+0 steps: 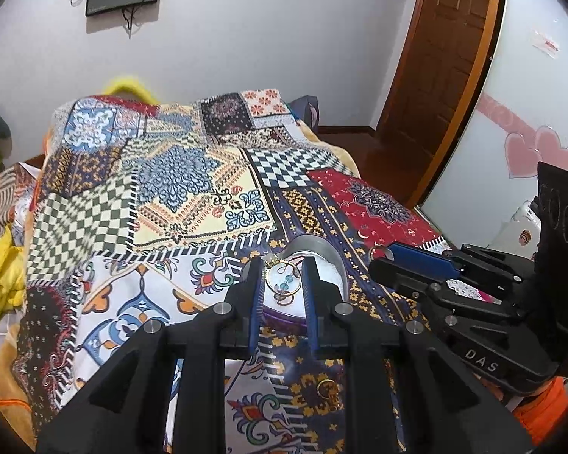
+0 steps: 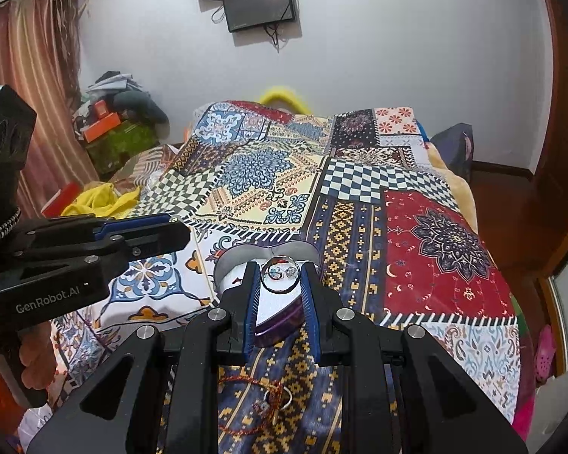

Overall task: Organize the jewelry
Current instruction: 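Open both grippers to drop the rings into the tin, then move both grippers away from the tin back toward the bracelets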

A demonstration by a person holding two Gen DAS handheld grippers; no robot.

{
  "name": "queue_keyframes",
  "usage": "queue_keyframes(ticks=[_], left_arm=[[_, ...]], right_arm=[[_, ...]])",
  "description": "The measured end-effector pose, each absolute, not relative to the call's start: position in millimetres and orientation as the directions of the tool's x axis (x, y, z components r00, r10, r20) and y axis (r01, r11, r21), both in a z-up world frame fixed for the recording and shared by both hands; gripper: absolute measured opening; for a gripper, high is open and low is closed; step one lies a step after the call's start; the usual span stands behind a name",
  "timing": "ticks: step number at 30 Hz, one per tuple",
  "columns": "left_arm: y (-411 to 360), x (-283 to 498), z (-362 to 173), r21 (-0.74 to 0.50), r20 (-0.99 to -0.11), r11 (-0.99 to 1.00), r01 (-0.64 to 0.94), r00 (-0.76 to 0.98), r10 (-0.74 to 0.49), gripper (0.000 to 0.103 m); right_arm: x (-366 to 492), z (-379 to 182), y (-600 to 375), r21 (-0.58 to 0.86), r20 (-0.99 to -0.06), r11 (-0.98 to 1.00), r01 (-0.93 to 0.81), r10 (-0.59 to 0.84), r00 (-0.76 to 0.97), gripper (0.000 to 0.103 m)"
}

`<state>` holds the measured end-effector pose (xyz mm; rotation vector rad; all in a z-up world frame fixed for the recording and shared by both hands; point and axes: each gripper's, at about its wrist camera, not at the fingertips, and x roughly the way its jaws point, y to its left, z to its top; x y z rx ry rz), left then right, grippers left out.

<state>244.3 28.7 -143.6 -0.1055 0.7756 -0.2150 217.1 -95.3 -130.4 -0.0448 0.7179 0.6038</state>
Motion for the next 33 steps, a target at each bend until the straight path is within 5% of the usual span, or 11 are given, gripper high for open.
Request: queue_keyframes(ticks=[33], left_arm=[[32.6,271.3,-170.0,-0.223,-0.750,0.965,0.141,0.608,-0.262,0.019]], right_arm=[[242.7,-158.5,-74.4,0.121,-0.731,0.804,-0.582,0.469,0.495,0.025]])
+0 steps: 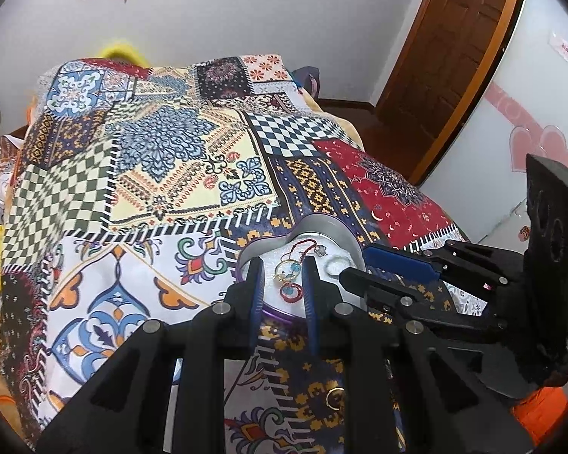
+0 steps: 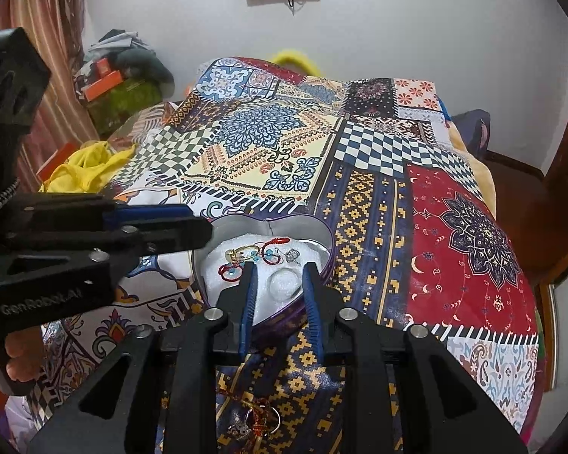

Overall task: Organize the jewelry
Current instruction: 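Move both grippers away from the tin back toward the bracelets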

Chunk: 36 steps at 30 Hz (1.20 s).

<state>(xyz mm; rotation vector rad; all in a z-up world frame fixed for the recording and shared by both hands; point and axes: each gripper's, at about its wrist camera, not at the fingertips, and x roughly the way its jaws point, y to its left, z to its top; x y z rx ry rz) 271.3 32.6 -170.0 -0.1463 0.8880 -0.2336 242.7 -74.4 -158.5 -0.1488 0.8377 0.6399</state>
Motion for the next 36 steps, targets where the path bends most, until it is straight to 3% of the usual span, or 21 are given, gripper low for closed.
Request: queue_keyframes(ticks=[9,23,26,36], left_arm=[[34.9,249.8,-150.2,-0.190,-0.726,0.973,0.133,0.648,-0.230,0.021],[26.0,201.8,-121.2,-0.128,-0.690,0.981,0.147,0.697,-0.195,0.035],[24.5,191.6,-119.5,-0.119,-0.690,0.982,0.149,0.699,-0.190,0.036],[20.5,165.0,-133.9,-0.079,-0.720,0.985,0.154,0.675,-0.164,0.036]], right_arm=[[233.3,-143.5,-83.5,0.108,-0.717,0.822,-0.559,0.454,0.529,0.026],[195.2,-103.8,-109.8,0.091,-0.648,0.854,-0.513,0.442,0.621,0.028],[185.4,-99.1,-117.1,0.096,-0.633,0.859,-0.504,0.443,0.635,0.034],[162.6,-106.4,-136.7,0.073,-0.639,0.893,-0.444,0.384,0.666,0.035]])
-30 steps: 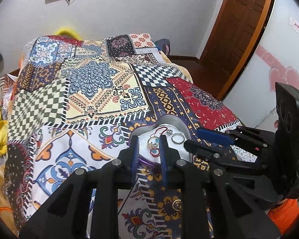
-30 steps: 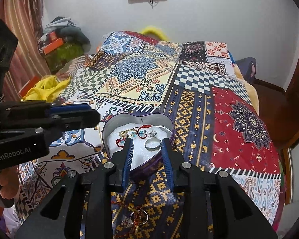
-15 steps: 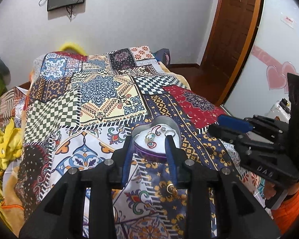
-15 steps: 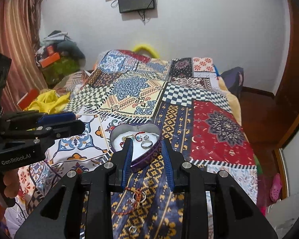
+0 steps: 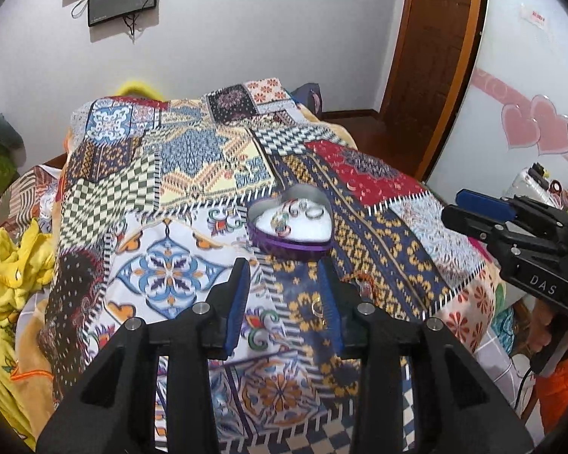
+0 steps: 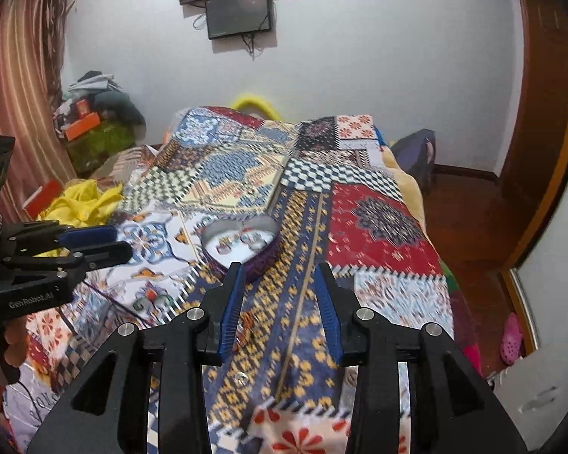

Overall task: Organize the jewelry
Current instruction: 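Move both grippers away from the tin back toward the bracelets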

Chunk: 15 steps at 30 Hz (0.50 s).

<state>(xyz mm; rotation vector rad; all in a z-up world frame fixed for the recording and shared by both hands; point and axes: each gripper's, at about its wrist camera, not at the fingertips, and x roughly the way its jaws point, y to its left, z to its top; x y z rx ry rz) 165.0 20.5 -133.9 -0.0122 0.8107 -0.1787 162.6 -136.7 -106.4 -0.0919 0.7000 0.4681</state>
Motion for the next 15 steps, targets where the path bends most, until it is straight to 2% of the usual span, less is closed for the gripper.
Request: queue_keyframes(ticks=[15], left_arm=[[14.3,149.9,-178.5,-0.090,-0.790,0.983,0.158,0.589,-0.167,0.036]], right_arm=[[139.7,-168.5,-134.8,0.108,-0.759,0.889,-0.445,0.363,0.540,0.035]])
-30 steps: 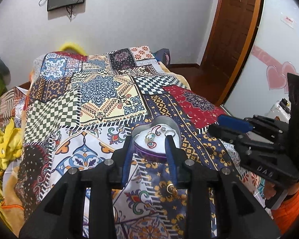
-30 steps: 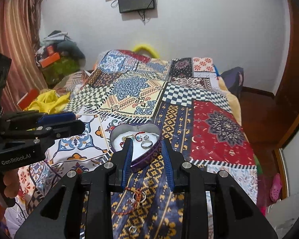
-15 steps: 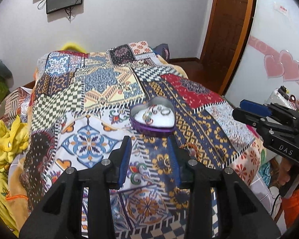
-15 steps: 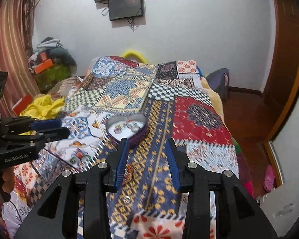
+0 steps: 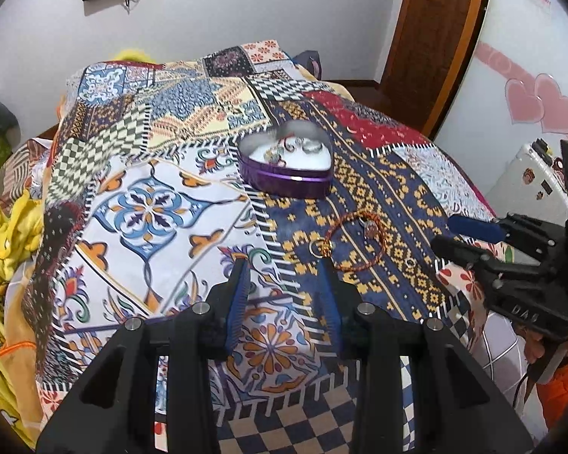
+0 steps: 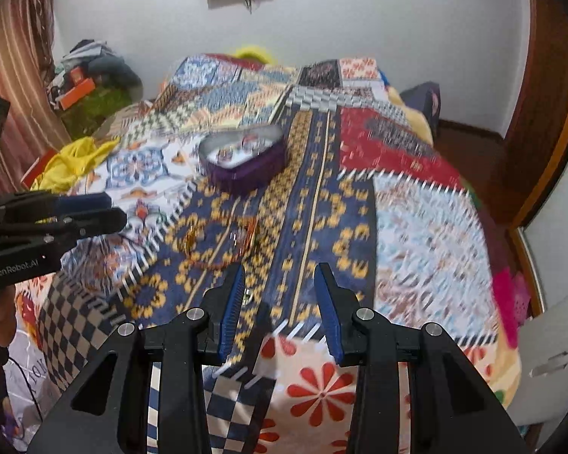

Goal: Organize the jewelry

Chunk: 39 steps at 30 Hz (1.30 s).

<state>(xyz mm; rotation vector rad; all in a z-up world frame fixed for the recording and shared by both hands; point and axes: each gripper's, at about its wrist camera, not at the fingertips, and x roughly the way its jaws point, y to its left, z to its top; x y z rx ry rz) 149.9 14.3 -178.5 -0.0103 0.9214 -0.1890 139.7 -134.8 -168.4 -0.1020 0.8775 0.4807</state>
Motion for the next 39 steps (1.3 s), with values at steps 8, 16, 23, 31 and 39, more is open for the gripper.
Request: queue_keyframes(ticks=[8,16,23,31,39], left_arm=[[7.7,152.8,-191.5,-0.114,-0.800,0.980,0.162,0.570,-0.187,0.036],[3.2,156.7,-195.2,-0.128,-0.795,0.978,0.164,0.572,-0.200,0.036],[1.8,164.0,-197.6,-0.155,-0.794,0.975,0.160,0.567,-0.219,0.032],[-5.1,170.4,-205.8,-0.181,-0.802,0.971,0.158,0.547,-0.239,0.030],[-9.9,179.2,-216.3,-0.194,-0.816,0.970,0.148,0.524,-0.243,0.028]], right_arm=[[134.9,-184.5,-129.4,0.124,-0.779,0.873,-0.472,0.380,0.499,0.035],[133.1,-188.7,-127.7,0.126,-0.766,0.871,-0.474,0.389,0.512,0.027],[132.4,-190.4,-120.1,0.104,-0.759,0.867,-0.488,0.386,0.524,0.015],[132.2,-190.5,-120.8,0.127,-0.750,0.863,-0.489,0.406,0.523,0.010],[137.2,-186.4,-129.6,0.163,-0.740,0.873,-0.459,0.416,0.529,0.010]])
